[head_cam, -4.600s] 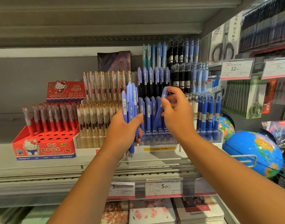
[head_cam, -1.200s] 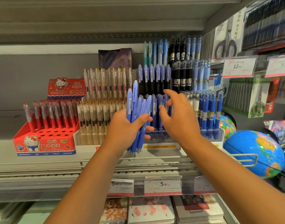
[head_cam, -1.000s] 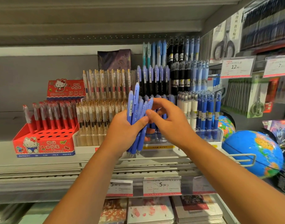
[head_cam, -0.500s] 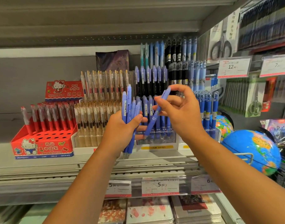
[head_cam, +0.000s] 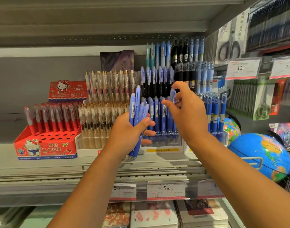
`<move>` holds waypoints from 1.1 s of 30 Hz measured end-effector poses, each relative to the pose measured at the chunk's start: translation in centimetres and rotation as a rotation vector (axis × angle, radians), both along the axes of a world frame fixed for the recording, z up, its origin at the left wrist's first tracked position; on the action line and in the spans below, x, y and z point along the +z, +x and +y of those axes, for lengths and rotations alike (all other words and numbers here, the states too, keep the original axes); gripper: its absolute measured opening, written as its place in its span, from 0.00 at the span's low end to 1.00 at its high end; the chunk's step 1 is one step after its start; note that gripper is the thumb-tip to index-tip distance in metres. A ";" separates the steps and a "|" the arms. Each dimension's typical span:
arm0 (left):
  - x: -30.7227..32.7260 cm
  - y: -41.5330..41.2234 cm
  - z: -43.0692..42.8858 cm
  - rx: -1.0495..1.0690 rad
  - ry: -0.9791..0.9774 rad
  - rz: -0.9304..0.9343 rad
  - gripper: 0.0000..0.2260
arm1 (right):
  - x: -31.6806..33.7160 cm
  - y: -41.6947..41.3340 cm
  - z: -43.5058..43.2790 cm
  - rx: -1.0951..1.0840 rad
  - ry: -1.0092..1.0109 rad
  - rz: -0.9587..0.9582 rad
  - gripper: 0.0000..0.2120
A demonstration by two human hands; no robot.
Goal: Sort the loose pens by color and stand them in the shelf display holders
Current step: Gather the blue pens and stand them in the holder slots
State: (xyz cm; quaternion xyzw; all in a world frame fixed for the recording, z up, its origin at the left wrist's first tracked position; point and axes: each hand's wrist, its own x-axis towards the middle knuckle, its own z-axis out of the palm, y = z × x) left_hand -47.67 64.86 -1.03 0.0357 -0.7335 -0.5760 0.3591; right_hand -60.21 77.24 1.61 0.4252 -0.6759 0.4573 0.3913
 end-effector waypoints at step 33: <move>0.1 0.1 0.0 -0.089 0.053 0.076 0.12 | -1.2 1.8 1.0 -0.214 0.185 0.038 0.17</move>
